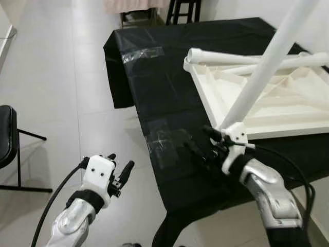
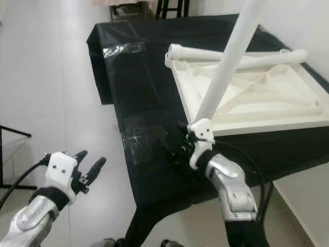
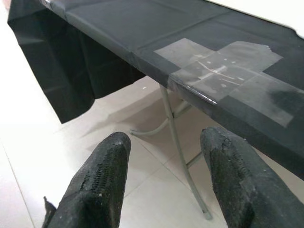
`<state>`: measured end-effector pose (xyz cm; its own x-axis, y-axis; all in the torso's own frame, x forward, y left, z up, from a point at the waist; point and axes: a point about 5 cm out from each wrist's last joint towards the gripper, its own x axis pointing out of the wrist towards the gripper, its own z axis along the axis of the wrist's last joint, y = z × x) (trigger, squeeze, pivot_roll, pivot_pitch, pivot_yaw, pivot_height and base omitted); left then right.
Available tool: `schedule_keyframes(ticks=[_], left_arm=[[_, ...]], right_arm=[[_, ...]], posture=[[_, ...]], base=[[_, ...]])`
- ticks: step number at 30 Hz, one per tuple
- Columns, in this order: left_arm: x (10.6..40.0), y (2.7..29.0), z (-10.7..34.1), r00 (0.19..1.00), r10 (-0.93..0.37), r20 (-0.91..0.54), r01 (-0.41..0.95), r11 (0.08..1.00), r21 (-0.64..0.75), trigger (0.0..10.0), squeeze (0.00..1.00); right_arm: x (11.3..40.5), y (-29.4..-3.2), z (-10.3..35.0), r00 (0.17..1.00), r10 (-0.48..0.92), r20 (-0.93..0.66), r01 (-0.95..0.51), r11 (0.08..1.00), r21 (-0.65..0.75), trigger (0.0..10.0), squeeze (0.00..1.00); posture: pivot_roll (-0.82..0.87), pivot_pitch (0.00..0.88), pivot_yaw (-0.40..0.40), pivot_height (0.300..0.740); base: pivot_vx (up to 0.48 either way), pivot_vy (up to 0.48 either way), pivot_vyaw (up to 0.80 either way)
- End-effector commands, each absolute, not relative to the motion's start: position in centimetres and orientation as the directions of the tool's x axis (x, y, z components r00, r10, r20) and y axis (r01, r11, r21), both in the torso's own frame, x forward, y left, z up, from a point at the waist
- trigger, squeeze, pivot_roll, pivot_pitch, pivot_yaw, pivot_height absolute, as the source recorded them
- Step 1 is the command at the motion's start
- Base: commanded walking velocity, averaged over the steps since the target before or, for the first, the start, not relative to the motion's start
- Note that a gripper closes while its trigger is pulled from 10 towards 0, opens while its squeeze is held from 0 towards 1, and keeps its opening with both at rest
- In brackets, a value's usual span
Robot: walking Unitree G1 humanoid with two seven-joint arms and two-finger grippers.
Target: Building children table
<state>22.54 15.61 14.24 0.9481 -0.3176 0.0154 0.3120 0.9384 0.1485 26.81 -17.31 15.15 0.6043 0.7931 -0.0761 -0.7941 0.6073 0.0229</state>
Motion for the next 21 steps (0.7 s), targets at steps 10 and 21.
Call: schedule_keyframes(ticks=[10,21], left_arm=[[21.8,15.5,14.1,0.934,-0.358,0.002,0.356,0.929,0.103,10.0,0.00],[21.7,15.1,14.0,0.930,-0.367,-0.003,0.366,0.926,0.089,10.0,0.00]], right_arm=[[25.4,-19.8,15.8,0.474,0.866,-0.161,-0.873,0.486,0.044,10.0,0.00],[26.2,-20.9,16.3,0.540,0.811,-0.226,-0.836,0.548,-0.031,10.0,0.00]], posture=[[0.07,0.215,-0.070,0.740],[0.07,0.228,-0.070,0.740]], base=[[0.000,-0.181,0.00],[0.000,-0.043,0.00]])
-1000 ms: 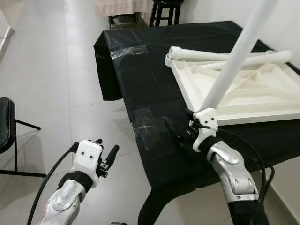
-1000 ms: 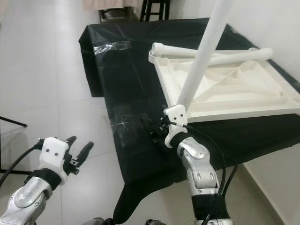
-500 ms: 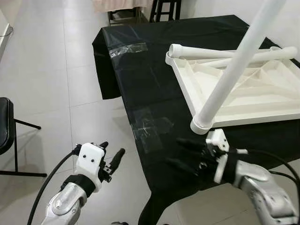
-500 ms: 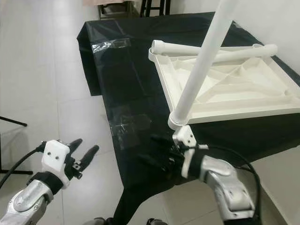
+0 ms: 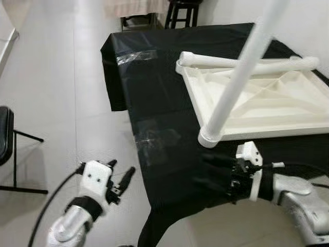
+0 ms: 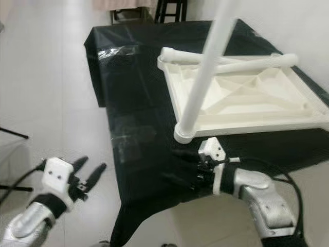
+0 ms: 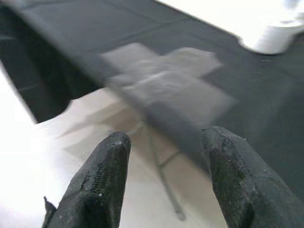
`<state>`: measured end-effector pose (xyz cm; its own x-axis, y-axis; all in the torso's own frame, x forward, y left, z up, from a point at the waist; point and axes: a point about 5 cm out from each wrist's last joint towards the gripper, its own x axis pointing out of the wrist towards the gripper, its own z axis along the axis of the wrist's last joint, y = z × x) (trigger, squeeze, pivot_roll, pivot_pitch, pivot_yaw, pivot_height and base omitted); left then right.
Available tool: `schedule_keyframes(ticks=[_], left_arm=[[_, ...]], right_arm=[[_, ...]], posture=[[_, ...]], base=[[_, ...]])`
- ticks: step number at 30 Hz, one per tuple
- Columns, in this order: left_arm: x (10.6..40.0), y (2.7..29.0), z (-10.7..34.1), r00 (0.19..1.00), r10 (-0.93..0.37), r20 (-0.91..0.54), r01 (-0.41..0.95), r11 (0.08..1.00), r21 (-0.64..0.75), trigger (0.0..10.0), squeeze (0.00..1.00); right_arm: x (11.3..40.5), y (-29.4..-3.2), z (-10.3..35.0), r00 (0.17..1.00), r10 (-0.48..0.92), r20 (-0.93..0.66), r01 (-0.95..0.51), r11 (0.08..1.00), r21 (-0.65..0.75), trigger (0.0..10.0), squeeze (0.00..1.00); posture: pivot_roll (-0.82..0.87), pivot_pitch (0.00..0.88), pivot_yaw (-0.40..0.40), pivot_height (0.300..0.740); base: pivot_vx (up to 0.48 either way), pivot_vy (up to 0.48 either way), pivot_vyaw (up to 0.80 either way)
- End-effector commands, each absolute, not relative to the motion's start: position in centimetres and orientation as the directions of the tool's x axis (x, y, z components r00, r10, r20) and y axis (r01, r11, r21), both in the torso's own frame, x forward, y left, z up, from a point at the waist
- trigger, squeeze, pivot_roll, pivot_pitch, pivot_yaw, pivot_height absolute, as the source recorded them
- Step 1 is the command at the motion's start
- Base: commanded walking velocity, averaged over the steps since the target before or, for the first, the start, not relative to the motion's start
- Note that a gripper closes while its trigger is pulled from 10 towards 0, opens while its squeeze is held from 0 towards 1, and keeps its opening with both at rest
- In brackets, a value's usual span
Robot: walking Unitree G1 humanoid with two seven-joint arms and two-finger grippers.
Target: Building children table
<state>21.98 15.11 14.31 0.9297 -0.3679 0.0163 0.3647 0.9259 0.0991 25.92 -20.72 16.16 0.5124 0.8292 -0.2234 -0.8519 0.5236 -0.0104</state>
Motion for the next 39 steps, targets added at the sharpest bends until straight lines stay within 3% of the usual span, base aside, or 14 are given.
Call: schedule_keyframes(ticks=[1,2,3,14,21,25,31,39], left_arm=[[21.7,15.1,14.0,0.930,-0.367,-0.003,0.366,0.926,0.089,10.0,0.00],[21.7,15.1,14.0,0.930,-0.367,-0.003,0.366,0.926,0.089,10.0,0.00],[21.7,15.2,14.0,0.929,-0.370,-0.007,0.369,0.925,0.092,10.0,0.00],[21.7,15.3,13.9,0.929,-0.369,-0.014,0.369,0.924,0.101,10.0,0.00],[21.7,15.3,13.9,0.928,-0.371,-0.014,0.371,0.923,0.102,10.0,0.00],[21.6,15.3,13.9,0.927,-0.375,-0.018,0.375,0.921,0.103,10.0,0.00],[21.6,15.3,13.9,0.926,-0.378,-0.020,0.378,0.920,0.103,10.0,0.00],[21.6,15.3,13.9,0.926,-0.378,-0.022,0.378,0.920,0.107,10.0,0.00]], right_arm=[[26.2,-20.9,16.3,0.540,0.811,-0.226,-0.836,0.548,-0.031,10.0,0.00],[26.2,-20.9,16.3,0.540,0.811,-0.226,-0.836,0.548,-0.031,10.0,0.00],[27.2,-20.6,17.0,0.607,0.778,-0.162,-0.793,0.606,-0.059,10.0,0.00],[29.4,-19.2,17.8,0.716,0.695,-0.055,-0.697,0.713,-0.076,10.0,0.00],[29.4,-19.6,17.7,0.705,0.705,-0.081,-0.709,0.700,-0.081,10.0,0.00],[27.8,-21.0,17.2,0.615,0.767,-0.185,-0.786,0.615,-0.063,10.0,0.00],[29.1,-23.2,17.6,0.718,0.659,-0.223,-0.690,0.715,-0.108,10.0,0.00],[29.7,-24.3,18.2,0.762,0.609,-0.220,-0.644,0.751,-0.148,10.0,0.00]], posture=[[0.07,0.228,-0.070,0.740],[0.07,0.228,-0.070,0.740],[0.07,0.228,-0.065,0.740],[0.09,0.226,-0.064,0.740],[0.09,0.226,-0.067,0.740],[0.08,0.227,-0.066,0.740],[0.09,0.227,-0.065,0.740],[0.09,0.228,-0.064,0.740]], base=[[0.000,0.000,0.00],[0.000,0.000,0.00],[0.000,0.000,0.00],[0.000,0.000,0.00],[0.000,0.000,0.00],[0.000,0.000,0.00],[0.000,0.000,0.00],[0.000,0.000,0.00]])
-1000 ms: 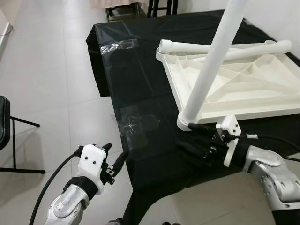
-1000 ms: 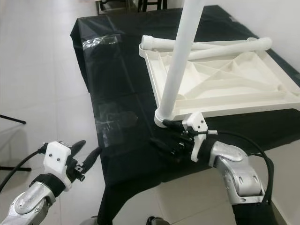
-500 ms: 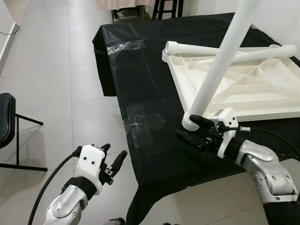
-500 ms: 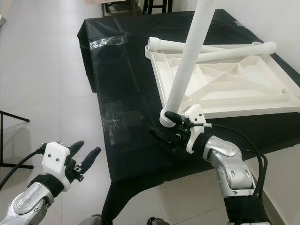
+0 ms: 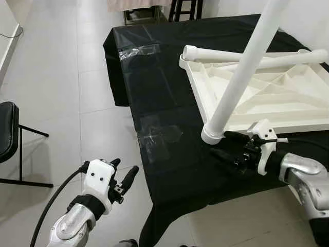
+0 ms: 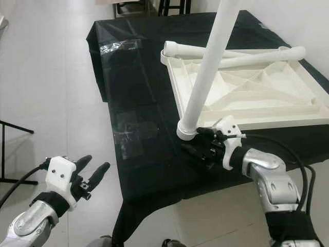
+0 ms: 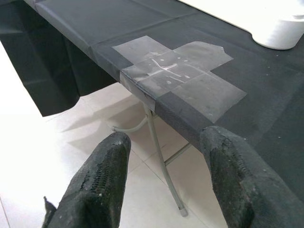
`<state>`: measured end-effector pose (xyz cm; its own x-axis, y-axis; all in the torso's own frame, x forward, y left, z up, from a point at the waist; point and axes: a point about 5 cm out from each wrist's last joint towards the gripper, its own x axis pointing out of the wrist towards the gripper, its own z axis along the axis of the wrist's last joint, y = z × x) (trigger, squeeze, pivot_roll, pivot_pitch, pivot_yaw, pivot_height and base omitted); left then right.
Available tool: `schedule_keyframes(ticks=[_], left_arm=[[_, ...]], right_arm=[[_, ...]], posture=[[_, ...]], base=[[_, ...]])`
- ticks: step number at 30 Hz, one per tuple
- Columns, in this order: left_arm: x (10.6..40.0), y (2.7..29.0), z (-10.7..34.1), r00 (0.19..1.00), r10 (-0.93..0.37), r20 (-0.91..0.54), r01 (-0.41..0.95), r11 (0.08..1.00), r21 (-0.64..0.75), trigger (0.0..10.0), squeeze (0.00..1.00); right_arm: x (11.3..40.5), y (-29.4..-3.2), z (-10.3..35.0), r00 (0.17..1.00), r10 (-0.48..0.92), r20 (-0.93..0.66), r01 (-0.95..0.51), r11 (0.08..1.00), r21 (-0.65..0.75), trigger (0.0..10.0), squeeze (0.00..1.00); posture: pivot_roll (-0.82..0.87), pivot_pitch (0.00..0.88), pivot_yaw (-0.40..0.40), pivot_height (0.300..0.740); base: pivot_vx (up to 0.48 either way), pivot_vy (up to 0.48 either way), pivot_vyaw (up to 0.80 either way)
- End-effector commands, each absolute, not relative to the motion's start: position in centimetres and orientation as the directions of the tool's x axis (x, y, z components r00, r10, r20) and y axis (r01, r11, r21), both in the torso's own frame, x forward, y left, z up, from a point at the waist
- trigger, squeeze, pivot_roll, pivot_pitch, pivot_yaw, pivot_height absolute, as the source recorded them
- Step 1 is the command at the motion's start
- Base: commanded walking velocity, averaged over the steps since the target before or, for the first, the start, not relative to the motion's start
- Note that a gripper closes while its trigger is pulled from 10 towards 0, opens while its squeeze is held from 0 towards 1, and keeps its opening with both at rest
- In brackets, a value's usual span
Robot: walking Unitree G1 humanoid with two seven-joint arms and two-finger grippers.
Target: Building children table
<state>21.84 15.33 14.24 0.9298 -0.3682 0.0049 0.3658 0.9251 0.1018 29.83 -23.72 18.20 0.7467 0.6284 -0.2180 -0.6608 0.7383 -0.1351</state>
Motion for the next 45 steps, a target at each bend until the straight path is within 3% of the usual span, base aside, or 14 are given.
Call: schedule_keyframes(ticks=[1,5,11,16,27,28,29,31,35,39,45], left_arm=[[21.6,15.3,13.9,0.926,-0.378,-0.022,0.378,0.920,0.107,10.0,0.00],[21.6,15.3,13.9,0.925,-0.380,-0.022,0.380,0.919,0.106,10.0,0.00],[21.5,15.2,13.9,0.923,-0.384,-0.022,0.384,0.917,0.105,10.0,0.00],[21.5,15.2,13.9,0.923,-0.385,-0.022,0.385,0.917,0.104,10.0,0.00],[21.5,15.0,13.9,0.921,-0.390,-0.025,0.390,0.915,0.105,10.0,0.00],[21.5,15.0,13.9,0.921,-0.389,-0.024,0.389,0.915,0.106,10.0,0.00],[21.5,15.0,13.9,0.921,-0.388,-0.024,0.388,0.915,0.107,10.0,0.00],[21.5,15.0,13.9,0.922,-0.388,-0.024,0.388,0.915,0.107,10.0,0.00],[21.5,15.0,13.9,0.921,-0.390,-0.027,0.390,0.914,0.108,10.0,0.00],[21.4,14.9,13.8,0.920,-0.392,-0.028,0.393,0.913,0.109,10.0,0.00],[21.3,15.0,13.8,0.918,-0.394,-0.034,0.395,0.911,0.114,10.0,0.00]], right_arm=[[29.7,-24.3,18.2,0.762,0.609,-0.220,-0.644,0.751,-0.148,10.0,0.00],[31.0,-24.5,19.8,0.834,0.545,-0.092,-0.552,0.819,-0.153,10.0,0.00],[31.6,-24.0,20.7,0.844,0.535,-0.028,-0.533,0.834,-0.141,10.0,0.00],[32.0,-23.3,20.9,0.840,0.542,0.010,-0.537,0.834,-0.128,10.0,0.00],[33.1,-18.8,19.9,0.786,0.616,0.053,-0.611,0.787,-0.084,10.0,0.00],[33.0,-18.2,19.7,0.764,0.643,0.055,-0.639,0.765,-0.080,2.5,0.00],[32.9,-17.7,19.5,0.741,0.669,0.054,-0.665,0.743,-0.082,0.0,0.00],[32.8,-17.4,19.4,0.716,0.696,0.054,-0.691,0.718,-0.084,0.0,0.00],[31.3,-15.9,19.0,0.575,0.818,0.038,-0.811,0.575,-0.108,0.0,0.00],[31.0,-15.6,18.9,0.543,0.839,0.031,-0.832,0.543,-0.115,0.0,0.00],[30.1,-14.0,19.2,0.389,0.918,0.073,-0.911,0.395,-0.114,0.0,0.00]], posture=[[0.09,0.228,-0.064,0.740],[0.09,0.227,-0.065,0.740],[0.09,0.227,-0.066,0.740],[0.09,0.227,-0.066,0.740],[0.10,0.227,-0.067,0.740],[0.10,0.227,-0.068,0.740],[0.10,0.226,-0.068,0.740],[0.10,0.227,-0.069,0.740],[0.10,0.226,-0.066,0.740],[0.10,0.226,-0.064,0.740],[0.11,0.227,-0.062,0.740]], base=[[0.000,0.000,0.00],[0.000,0.000,0.00],[0.000,0.000,0.00],[0.000,0.000,0.00],[0.000,0.000,0.00],[0.000,0.000,0.00],[0.000,0.000,0.00],[0.000,0.000,0.00],[0.000,0.000,0.00],[0.000,0.000,0.00],[0.000,0.000,0.00]])
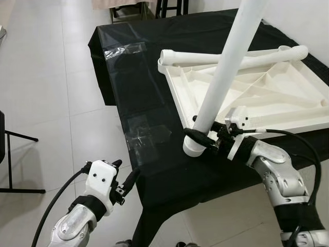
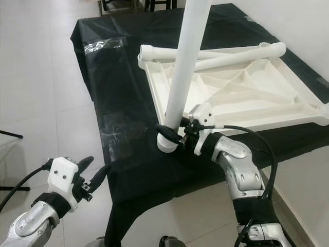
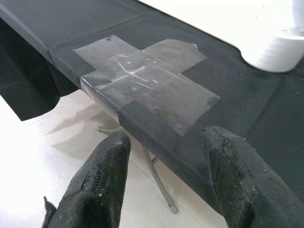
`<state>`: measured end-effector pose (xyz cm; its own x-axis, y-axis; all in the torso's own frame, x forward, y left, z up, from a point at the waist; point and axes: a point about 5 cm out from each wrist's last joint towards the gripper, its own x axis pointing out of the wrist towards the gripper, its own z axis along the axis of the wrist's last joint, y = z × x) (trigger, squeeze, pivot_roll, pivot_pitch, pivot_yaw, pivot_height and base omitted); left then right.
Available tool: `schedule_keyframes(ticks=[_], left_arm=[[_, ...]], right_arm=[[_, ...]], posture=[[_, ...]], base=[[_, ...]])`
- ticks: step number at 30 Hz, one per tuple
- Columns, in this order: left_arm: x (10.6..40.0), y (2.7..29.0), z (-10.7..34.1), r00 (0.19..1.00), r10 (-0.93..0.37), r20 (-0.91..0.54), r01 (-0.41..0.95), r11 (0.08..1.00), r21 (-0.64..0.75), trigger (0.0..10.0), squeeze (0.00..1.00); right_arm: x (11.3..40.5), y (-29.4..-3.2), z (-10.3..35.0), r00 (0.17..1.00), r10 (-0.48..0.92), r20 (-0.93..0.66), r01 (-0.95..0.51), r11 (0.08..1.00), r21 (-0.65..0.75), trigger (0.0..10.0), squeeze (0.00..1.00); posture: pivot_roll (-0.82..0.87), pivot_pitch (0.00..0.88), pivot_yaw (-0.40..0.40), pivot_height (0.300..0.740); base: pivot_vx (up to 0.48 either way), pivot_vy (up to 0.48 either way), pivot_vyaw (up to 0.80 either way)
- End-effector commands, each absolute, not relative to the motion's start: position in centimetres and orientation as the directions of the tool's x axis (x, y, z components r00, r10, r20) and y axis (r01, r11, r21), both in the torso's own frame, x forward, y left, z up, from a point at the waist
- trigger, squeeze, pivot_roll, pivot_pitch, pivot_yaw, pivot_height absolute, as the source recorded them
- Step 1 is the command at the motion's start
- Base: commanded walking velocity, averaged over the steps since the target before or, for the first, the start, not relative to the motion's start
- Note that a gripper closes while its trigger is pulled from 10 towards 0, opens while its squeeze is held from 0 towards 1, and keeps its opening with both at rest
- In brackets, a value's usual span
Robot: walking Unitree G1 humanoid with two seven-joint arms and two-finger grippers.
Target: Building children table
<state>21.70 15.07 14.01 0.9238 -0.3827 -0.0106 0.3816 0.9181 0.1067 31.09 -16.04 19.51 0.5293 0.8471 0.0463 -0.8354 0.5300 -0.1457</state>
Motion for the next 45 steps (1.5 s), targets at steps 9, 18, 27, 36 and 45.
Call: schedule_keyframes(ticks=[9,18,27,36,45], left_arm=[[21.2,15.0,13.8,0.919,-0.393,-0.038,0.395,0.911,0.119,10.0,0.00],[21.0,15.1,13.9,0.922,-0.386,-0.041,0.388,0.913,0.124,10.0,0.00],[20.8,15.0,13.8,0.920,-0.390,-0.047,0.392,0.912,0.121,10.0,0.00],[20.9,14.8,13.8,0.918,-0.394,-0.048,0.397,0.910,0.116,10.0,0.00],[20.9,14.6,13.7,0.916,-0.398,-0.047,0.401,0.909,0.112,10.0,0.00]], right_arm=[[30.3,-11.5,20.0,0.227,0.970,0.088,-0.958,0.239,-0.157,0.0,0.00],[31.6,-9.1,20.0,0.221,0.974,0.052,-0.947,0.227,-0.228,9.8,0.00],[31.4,-12.3,18.9,0.317,0.948,-0.013,-0.925,0.306,-0.223,10.0,1.00],[29.3,-17.2,19.6,0.203,0.962,-0.183,-0.968,0.168,-0.189,10.0,0.60],[29.5,-22.6,21.7,0.212,0.861,-0.463,-0.973,0.143,-0.181,10.0,0.00]], posture=[[0.12,0.237,-0.065,0.740],[0.13,0.248,-0.071,0.740],[0.12,0.253,-0.065,0.740],[0.10,0.254,-0.070,0.740],[0.09,0.251,-0.078,0.740]], base=[[0.000,0.000,0.00],[0.000,0.000,0.00],[0.000,0.000,0.00],[0.000,0.000,0.00],[0.000,0.000,0.00]])
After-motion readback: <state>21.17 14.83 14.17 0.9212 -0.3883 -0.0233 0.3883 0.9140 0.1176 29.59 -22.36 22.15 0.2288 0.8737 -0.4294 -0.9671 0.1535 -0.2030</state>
